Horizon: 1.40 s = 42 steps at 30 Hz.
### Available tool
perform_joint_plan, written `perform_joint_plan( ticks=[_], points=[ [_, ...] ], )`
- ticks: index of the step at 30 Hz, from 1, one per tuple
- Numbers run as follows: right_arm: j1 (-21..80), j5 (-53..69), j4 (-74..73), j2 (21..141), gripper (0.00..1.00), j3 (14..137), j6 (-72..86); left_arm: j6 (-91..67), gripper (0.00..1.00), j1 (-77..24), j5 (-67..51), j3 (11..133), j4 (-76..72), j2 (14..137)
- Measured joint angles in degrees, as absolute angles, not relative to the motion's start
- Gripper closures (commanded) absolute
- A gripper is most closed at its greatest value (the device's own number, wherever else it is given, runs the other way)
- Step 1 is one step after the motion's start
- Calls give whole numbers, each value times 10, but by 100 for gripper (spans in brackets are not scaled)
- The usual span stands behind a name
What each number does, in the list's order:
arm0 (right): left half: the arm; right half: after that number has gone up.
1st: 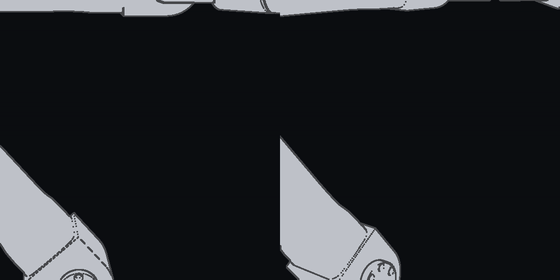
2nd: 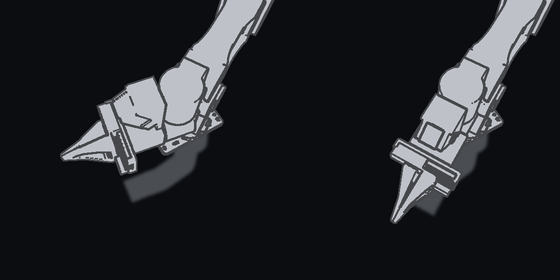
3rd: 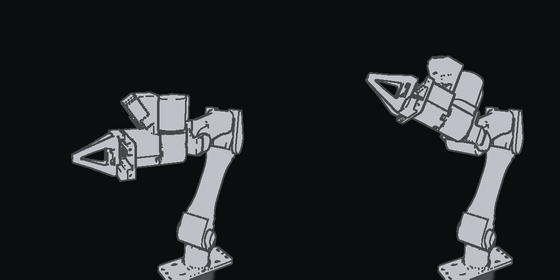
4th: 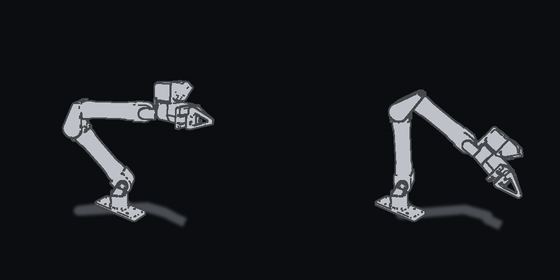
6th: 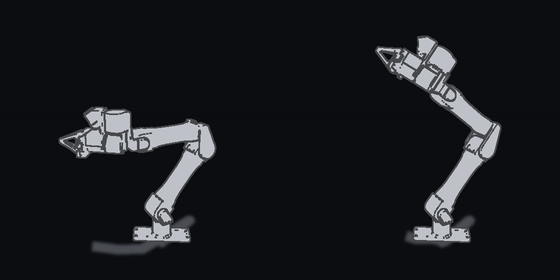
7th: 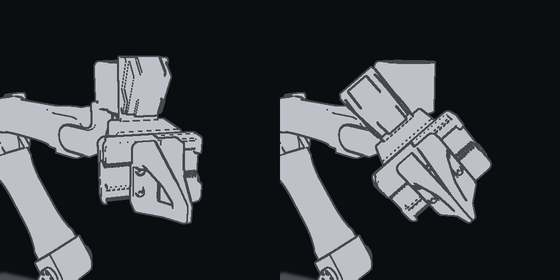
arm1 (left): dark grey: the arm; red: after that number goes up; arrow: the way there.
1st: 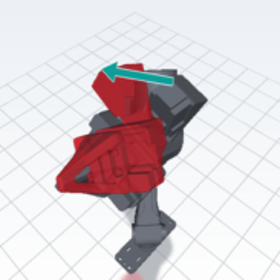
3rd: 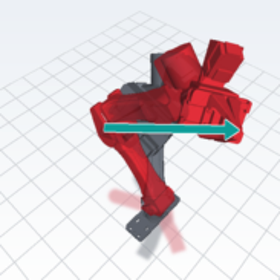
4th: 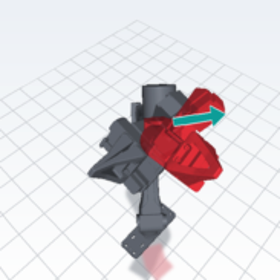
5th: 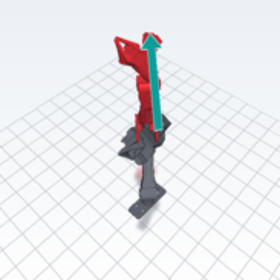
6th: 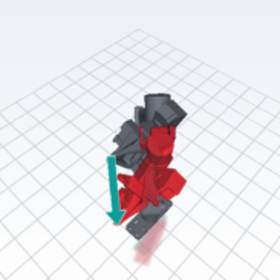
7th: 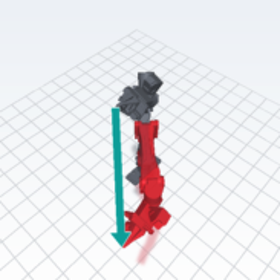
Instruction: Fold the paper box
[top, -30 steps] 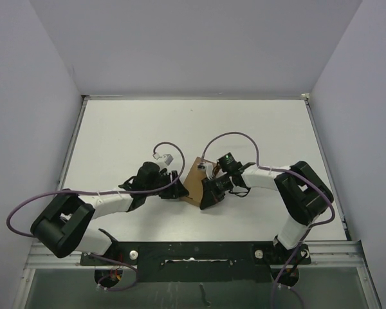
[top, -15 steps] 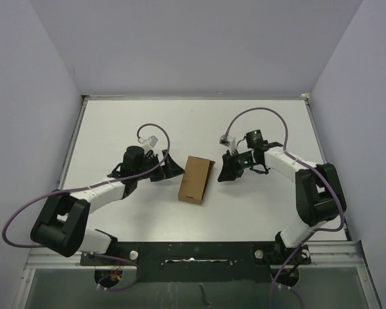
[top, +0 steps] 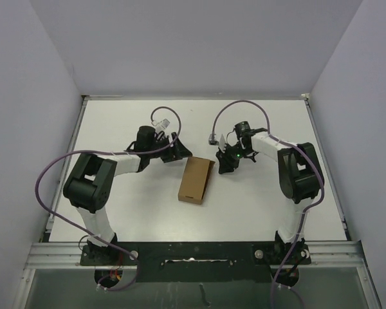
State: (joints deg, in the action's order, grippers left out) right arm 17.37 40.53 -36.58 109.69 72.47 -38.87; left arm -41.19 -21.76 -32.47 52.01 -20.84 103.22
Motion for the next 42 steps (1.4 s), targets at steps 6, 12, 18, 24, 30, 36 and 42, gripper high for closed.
perform_joint_plan(
  ticks=[6,12,18,24,30,36,42],
  points=[
    [198,389,-376,1110,86,731,-440,-405,41,-224,-345,551,-198,1082],
    [215,378,-366,1113,91,747,-467,-397,46,-231,-350,570,-189,1106],
    [217,371,-357,1114,94,750,-491,-395,55,-236,-351,577,-182,1118],
    [232,359,-357,1114,99,763,-502,-393,57,-247,-352,591,-181,1129],
    [240,334,-365,1114,95,768,-495,-388,54,-257,-343,605,-174,1135],
    [228,335,-372,1112,81,771,-493,-394,38,-259,-341,612,-173,1139],
    [182,399,-368,1050,80,725,-507,-411,22,-244,-343,588,-173,1122]
  ],
)
